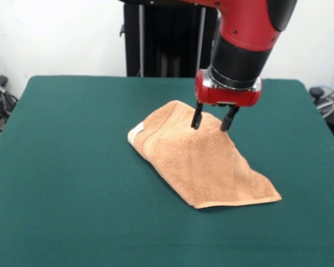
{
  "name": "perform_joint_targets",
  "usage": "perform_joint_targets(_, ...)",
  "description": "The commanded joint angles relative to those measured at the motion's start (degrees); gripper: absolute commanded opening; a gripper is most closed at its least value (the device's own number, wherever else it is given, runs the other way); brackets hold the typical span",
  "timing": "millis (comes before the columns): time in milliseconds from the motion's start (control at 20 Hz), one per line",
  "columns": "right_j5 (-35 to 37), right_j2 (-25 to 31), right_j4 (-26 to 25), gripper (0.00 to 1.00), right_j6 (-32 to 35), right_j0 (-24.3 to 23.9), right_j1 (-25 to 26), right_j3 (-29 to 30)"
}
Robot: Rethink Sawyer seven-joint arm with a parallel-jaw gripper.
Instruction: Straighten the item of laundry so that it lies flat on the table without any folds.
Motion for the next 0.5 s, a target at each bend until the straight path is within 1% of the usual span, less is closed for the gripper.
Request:
perform_joint_targets(50,-4.5,-1.7,-2.8,1.00,12.0,1.7,1.0,0.2)
perform_joint_targets(500,-4.3,-3.3,-1.2,1.00,12.3,3.5,0.4,0.8)
